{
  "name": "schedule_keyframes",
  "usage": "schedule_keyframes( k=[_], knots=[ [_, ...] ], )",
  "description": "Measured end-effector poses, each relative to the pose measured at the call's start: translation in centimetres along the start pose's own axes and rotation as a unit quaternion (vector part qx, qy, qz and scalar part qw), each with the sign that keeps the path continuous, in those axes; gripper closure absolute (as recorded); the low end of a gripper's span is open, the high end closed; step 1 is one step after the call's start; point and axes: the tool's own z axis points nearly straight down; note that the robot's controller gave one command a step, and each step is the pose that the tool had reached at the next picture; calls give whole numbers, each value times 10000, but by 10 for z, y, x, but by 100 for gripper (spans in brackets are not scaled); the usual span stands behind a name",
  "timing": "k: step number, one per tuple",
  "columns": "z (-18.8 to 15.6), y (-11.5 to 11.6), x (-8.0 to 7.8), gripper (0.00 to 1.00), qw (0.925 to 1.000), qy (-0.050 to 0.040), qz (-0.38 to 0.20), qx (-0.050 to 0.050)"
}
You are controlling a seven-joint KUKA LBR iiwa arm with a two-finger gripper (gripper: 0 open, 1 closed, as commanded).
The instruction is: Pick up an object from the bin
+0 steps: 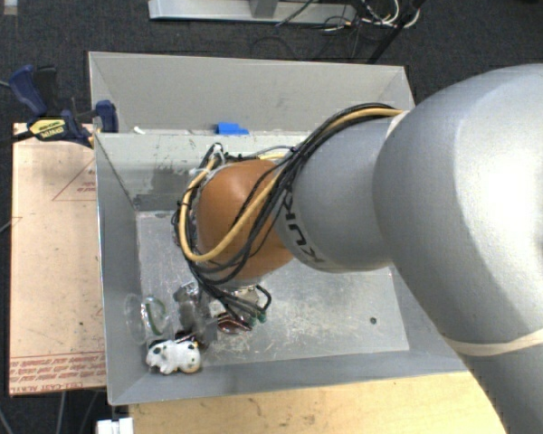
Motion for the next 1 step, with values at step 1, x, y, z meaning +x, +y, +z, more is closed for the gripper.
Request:
schedule_keyframes(
  k=[1],
  knots=[
    [0, -1, 1, 0, 10000, 10, 2, 3]
  ],
)
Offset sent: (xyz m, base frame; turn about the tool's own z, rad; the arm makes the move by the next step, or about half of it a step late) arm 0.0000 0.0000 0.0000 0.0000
